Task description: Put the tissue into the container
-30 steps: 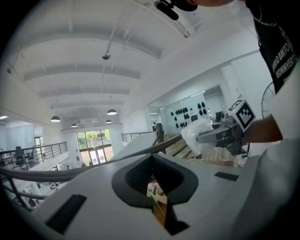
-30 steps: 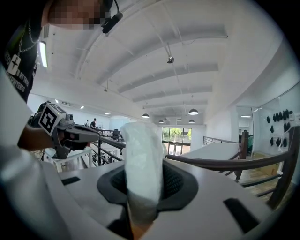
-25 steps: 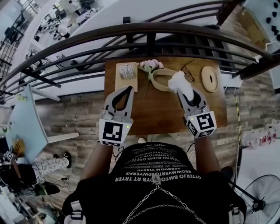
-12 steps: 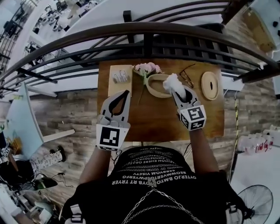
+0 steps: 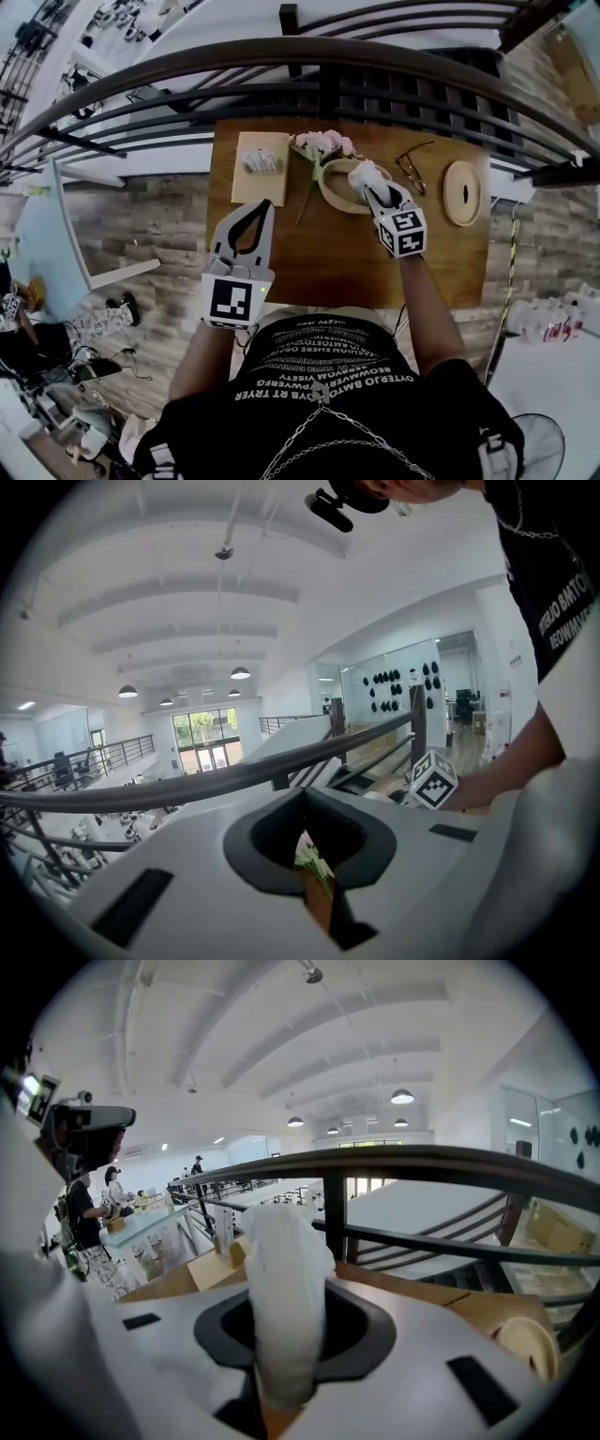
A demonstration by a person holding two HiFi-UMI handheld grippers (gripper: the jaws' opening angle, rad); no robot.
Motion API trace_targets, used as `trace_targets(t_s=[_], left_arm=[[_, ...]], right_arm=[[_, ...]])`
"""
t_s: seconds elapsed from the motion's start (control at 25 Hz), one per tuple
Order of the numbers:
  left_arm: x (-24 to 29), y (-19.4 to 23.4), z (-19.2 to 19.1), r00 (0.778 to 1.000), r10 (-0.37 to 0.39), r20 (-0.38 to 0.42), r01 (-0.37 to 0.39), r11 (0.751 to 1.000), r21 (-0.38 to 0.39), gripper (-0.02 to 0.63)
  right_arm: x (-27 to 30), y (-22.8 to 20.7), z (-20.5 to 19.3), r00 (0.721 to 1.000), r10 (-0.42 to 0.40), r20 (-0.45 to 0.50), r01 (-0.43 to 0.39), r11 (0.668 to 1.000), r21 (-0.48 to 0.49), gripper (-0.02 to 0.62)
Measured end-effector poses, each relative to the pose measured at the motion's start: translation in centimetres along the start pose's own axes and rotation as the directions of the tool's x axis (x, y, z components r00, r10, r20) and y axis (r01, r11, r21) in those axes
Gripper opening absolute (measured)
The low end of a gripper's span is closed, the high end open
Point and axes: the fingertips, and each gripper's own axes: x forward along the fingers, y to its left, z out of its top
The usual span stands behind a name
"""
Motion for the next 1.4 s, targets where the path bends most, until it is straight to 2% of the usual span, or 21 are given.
trace_targets(t_s=[0.2, 0.36, 0.52, 0.6, 0.64, 0.68, 0.72, 0.84, 1.04, 1.08, 1.2, 1.4], left_arm=[[0.9, -0.2, -1.5, 0.999, 0.011, -0.033, -0.012, 1.0, -0.013, 0.025], [-0.4, 1.6, -3.1, 0.998, 0.031, -0.046, -0.032, 0.999, -0.023, 0.025], [-1.8, 3.0, -4.8, 0.998, 0.041, -0.054, -0.043, 0.999, -0.025, 0.025], [-2.2, 2.8, -4.4, 0.998, 0.031, -0.06, -0.033, 0.999, -0.024, 0.025], [-2.5, 2.6, -4.0, 0.998, 0.028, -0.061, -0.029, 0.999, -0.022, 0.025], [-2.8, 2.3, -3.4, 0.998, 0.026, -0.057, -0.027, 0.999, -0.019, 0.025], [-3.2, 2.0, -2.8, 0.998, 0.026, -0.048, -0.027, 1.0, -0.016, 0.025], [-3.8, 1.2, -1.3, 1.0, 0.022, -0.015, -0.022, 1.0, -0.005, 0.025], [-3.6, 1.3, -0.9, 1.0, 0.017, 0.0, -0.017, 1.0, -0.001, 0.025], [-3.7, 1.2, -0.8, 1.0, 0.015, 0.005, -0.015, 1.0, 0.0, 0.025], [-4.8, 0.5, -0.3, 1.0, -0.001, 0.025, 0.0, 1.0, 0.013, 0.025], [-6.0, -1.0, 0.9, 0.997, -0.038, 0.065, 0.036, 0.999, 0.031, 0.025]], right_arm=[[4.1, -1.3, -3.9, 0.995, 0.03, -0.093, -0.027, 0.999, 0.032, 0.117], [7.1, 0.4, -5.9, 0.984, 0.05, -0.169, -0.045, 0.999, 0.031, 0.117], [9.5, 2.1, -7.5, 0.962, 0.038, -0.271, -0.05, 0.998, -0.038, 0.118], [9.6, 2.5, -8.0, 0.934, 0.048, -0.355, -0.074, 0.996, -0.058, 0.124], [9.5, 2.8, -8.2, 0.918, 0.063, -0.392, -0.094, 0.994, -0.061, 0.138], [9.3, 3.2, -8.1, 0.907, 0.081, -0.414, -0.115, 0.992, -0.059, 0.179], [9.1, 3.5, -7.9, 0.902, 0.098, -0.419, -0.132, 0.99, -0.053, 0.247], [8.0, 3.1, -6.7, 0.924, 0.102, -0.37, -0.127, 0.991, -0.045, 0.341], [3.8, 0.5, -4.4, 0.967, -0.005, -0.256, -0.011, 0.998, -0.063, 0.346], [2.5, 0.2, -3.8, 0.971, -0.035, -0.235, 0.019, 0.997, -0.069, 0.321], [-1.6, 0.2, -1.6, 0.977, -0.137, -0.161, 0.12, 0.986, -0.112, 0.022], [-7.6, 2.0, 2.4, 0.986, -0.17, -0.002, 0.169, 0.981, -0.099, 0.015]])
